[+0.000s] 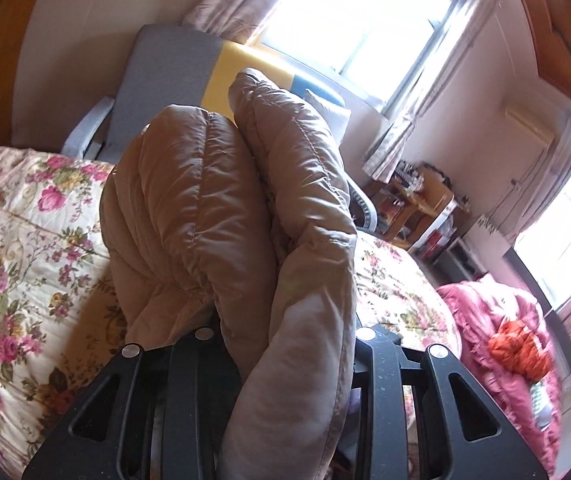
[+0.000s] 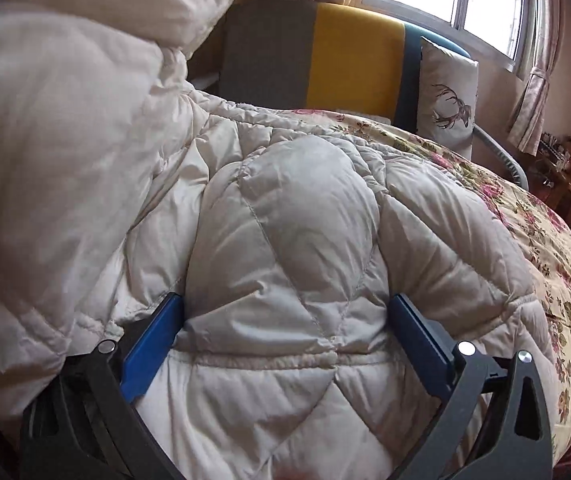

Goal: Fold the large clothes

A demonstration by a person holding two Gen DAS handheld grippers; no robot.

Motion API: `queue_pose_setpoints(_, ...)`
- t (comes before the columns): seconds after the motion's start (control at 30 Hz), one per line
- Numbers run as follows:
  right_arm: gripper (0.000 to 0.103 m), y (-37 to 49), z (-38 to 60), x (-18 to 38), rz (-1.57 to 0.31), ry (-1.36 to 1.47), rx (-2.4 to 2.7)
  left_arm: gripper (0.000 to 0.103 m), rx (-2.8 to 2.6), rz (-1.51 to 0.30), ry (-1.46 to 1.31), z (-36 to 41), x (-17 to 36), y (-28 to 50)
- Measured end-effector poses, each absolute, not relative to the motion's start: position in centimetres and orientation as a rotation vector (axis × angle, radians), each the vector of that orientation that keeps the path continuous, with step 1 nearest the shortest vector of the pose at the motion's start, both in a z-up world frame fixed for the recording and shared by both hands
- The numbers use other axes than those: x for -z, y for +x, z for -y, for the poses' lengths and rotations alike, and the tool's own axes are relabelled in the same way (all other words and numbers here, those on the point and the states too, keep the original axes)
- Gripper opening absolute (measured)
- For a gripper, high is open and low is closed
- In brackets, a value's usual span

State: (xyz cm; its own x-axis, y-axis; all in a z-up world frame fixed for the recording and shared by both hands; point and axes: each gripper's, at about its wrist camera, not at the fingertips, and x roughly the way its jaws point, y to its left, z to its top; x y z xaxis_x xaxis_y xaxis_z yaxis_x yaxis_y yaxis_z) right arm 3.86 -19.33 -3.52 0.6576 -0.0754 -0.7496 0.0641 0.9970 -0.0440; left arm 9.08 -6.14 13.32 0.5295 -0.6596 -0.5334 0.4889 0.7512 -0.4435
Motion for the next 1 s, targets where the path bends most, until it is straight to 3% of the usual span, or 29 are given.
queue_pose_setpoints(0.4, 0.101, -0.9, 30.8, -1.3, -0.792, 0.15, 0.342, 0.03, 0.694, -0.768, -0.084, 14.0, -10.8, 8.0)
queue_pose_setpoints(0.57, 0.101, -1.0, 33.4, 2.2, -0.946, 0.2, 0.362, 0.03, 0.688, -0.75, -0.017, 16.7, -9.6, 7.7)
queue_pose_setpoints(0.73, 0.101, -2.0, 33.7, 3.7, -0.936, 0.28, 0.315, 0.03, 0.687, -0.714, 0.109, 20.4, -7.4, 6.7)
queue_pose_setpoints(1.0, 0.101, -5.6, 39.6, -3.9, -0.732, 0.428, 0.412, 0.038, 0.713, -0.626, 0.247, 24.0, -3.8, 5.2)
